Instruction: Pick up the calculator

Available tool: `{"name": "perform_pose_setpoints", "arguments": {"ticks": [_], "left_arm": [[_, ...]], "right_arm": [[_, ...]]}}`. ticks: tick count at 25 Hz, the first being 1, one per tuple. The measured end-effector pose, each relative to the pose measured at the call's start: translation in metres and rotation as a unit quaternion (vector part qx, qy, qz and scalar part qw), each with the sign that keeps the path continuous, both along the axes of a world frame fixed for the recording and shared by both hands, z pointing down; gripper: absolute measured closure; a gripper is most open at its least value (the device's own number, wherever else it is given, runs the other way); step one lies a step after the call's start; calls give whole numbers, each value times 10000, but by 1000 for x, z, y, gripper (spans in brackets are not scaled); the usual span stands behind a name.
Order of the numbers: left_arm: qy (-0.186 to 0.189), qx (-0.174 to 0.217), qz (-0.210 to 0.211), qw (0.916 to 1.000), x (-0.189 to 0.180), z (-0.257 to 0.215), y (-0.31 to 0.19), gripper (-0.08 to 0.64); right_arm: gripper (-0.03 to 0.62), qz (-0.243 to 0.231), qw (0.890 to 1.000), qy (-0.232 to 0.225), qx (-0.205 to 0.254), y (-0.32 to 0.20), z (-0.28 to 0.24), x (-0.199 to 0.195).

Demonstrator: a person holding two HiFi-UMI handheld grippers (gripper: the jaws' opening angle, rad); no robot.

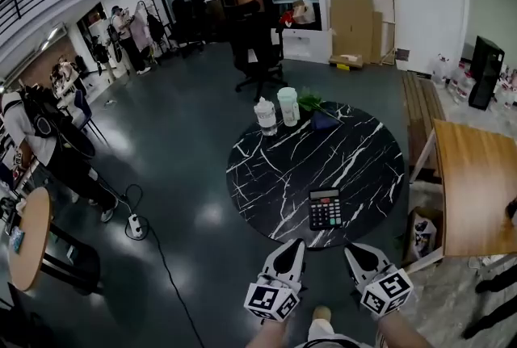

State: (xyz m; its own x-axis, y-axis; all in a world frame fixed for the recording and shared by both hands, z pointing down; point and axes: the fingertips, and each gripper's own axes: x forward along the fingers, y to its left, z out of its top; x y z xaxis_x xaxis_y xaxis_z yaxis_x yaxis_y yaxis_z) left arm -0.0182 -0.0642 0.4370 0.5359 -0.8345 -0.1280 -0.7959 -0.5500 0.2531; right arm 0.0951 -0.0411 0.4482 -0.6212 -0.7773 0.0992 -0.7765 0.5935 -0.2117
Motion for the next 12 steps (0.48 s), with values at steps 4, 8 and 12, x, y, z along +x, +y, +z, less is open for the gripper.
{"name": "perform_pose_setpoints", "arguments": {"ticks": [4, 8, 12], "left_arm": [[-39, -50, -1, 10000, 9, 2, -22, 552], [-248, -30, 4, 9997, 19, 6, -39, 552], [-292, -102, -78, 9995, 18, 12, -54, 552]], "right_arm": [[583, -77, 9999, -75, -28, -28, 3, 4], [583, -134, 9999, -101, 8, -53, 7, 9], [583, -211, 9998, -42, -45, -72, 18, 9]]}}
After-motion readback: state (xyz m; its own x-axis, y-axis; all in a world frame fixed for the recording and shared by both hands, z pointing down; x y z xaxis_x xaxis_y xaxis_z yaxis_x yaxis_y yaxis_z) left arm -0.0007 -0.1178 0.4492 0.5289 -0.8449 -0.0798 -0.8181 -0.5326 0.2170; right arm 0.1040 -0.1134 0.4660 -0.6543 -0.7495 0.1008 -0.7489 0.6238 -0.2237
